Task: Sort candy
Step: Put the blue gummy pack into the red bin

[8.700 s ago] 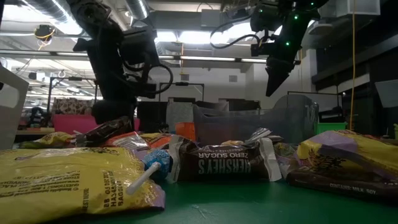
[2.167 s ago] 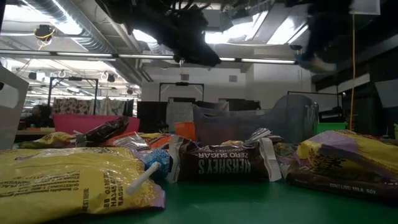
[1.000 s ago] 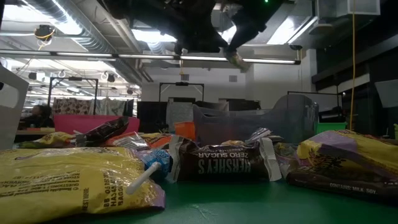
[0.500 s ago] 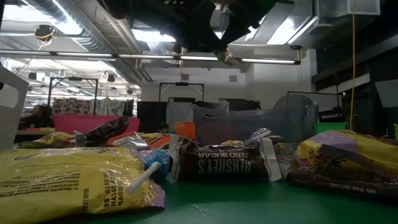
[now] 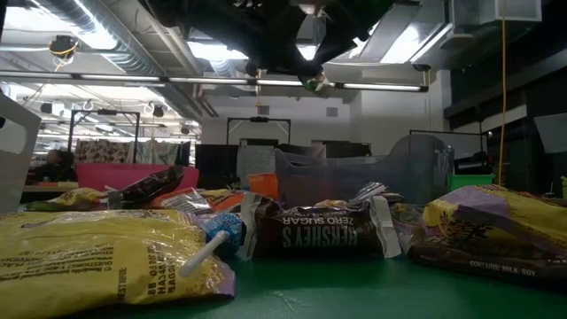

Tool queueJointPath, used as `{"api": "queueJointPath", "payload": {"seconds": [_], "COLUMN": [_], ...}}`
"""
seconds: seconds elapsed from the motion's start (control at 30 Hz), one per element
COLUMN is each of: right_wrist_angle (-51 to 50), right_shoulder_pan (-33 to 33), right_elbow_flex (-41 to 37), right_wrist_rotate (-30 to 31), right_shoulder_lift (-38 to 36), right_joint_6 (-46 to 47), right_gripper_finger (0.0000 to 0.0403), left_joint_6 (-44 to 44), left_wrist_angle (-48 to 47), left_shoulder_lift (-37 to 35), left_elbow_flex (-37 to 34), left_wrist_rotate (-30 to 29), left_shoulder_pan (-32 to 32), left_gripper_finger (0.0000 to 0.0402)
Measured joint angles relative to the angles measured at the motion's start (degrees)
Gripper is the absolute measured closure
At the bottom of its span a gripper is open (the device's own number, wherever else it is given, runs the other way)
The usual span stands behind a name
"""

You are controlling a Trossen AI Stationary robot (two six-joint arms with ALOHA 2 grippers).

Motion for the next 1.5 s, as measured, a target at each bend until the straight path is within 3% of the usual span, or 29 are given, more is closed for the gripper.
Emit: {"api": "queueJointPath", "payload": {"seconds": [0.17, 0.33, 0.5, 0.87, 1.17, 1.5], "right_wrist_angle": [0.0, -4.5, -9.2, -13.6, -13.6, -13.6], "right_shoulder_pan": [0.0, 0.0, 0.0, 0.0, 0.0, 0.0], "right_elbow_flex": [0.0, 1.8, 2.0, 2.0, 2.0, 2.0], "right_wrist_rotate": [0.3, 1.1, 1.0, 0.0, 0.0, 0.0], "right_shoulder_lift": [0.0, 0.0, 0.0, 0.0, 0.0, 0.0], "right_joint_6": [0.1, 0.1, 0.1, 0.1, 0.2, 0.3], "right_gripper_finger": [0.0277, 0.0236, 0.0231, 0.0230, 0.0230, 0.0230], "left_joint_6": [3.2, 3.7, 1.4, -1.4, -1.0, -1.0], "left_wrist_angle": [-3.8, -17.9, -34.9, -64.0, -68.3, -68.4], "left_shoulder_lift": [-2.5, -8.3, -12.9, -13.8, -13.8, -13.8], "left_elbow_flex": [0.0, 0.0, 0.0, 0.0, 0.0, 0.0], "left_wrist_rotate": [-2.7, -2.7, -4.3, -6.1, -9.2, -8.6], "left_shoulder_pan": [0.2, 2.2, 6.7, 18.6, 21.9, 21.9], "left_gripper_finger": [0.0398, 0.0398, 0.0399, 0.0397, 0.0372, 0.0310]}}
